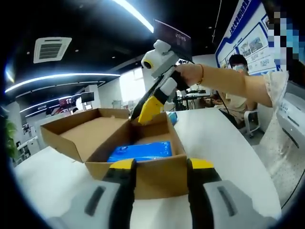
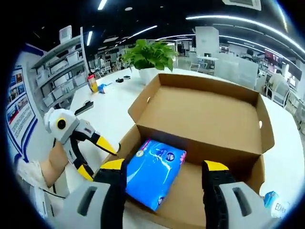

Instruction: Operate the shoe box by opening the lid, removing the specified soft item, and placing it in the target area until the item is outside and the box remains undamaged.

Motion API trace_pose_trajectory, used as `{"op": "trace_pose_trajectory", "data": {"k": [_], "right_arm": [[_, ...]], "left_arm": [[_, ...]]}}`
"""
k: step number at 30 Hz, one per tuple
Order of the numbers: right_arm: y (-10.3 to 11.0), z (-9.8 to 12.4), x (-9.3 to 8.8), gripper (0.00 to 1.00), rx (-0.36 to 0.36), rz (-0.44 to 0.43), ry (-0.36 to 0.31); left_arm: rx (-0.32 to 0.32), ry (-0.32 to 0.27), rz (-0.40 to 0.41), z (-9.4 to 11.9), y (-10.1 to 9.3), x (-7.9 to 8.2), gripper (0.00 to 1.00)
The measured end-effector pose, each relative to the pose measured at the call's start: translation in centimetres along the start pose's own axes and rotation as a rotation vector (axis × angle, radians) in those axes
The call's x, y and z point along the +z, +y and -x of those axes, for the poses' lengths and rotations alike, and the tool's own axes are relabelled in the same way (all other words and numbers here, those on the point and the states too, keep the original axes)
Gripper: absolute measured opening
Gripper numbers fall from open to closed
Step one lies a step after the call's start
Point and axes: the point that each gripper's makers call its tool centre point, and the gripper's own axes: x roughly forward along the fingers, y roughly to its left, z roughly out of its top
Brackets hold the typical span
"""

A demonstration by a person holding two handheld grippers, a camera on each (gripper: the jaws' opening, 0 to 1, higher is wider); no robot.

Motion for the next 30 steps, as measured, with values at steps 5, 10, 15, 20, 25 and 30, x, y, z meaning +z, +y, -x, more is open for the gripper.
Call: {"op": "trace_pose_trajectory", "data": {"k": [5, 10, 15, 20, 25, 30], "right_arm": [[1.3, -1.1, -0.3, 0.66, 0.013, 0.065, 0.032], [1.6, -2.0, -0.8, 0.68, 0.017, 0.069, 0.056], [1.8, -3.2, -2.4, 0.73, -0.01, 0.044, 0.109], [2.5, -4.3, -3.5, 0.76, -0.024, 0.048, 0.152], [2.1, -5.1, -3.9, 0.77, -0.054, 0.05, 0.176], [2.6, -5.8, -4.6, 0.78, -0.056, 0.028, 0.213]], "left_arm": [[0.0, 0.001, -0.001, 0.0, 0.1, 0.0, 0.43], [0.001, 0.003, -0.005, 0.1, 0.2, 0.0, 0.43], [-0.002, 0.001, -0.006, 0.1, 0.4, 0.0, 0.43], [-0.003, 0.002, -0.007, 0.1, 0.4, 0.0, 0.43], [-0.004, 0.0, -0.006, 0.2, 0.5, 0.1, 0.43], [-0.004, 0.0, -0.005, 0.2, 0.6, 0.1, 0.43]]}}
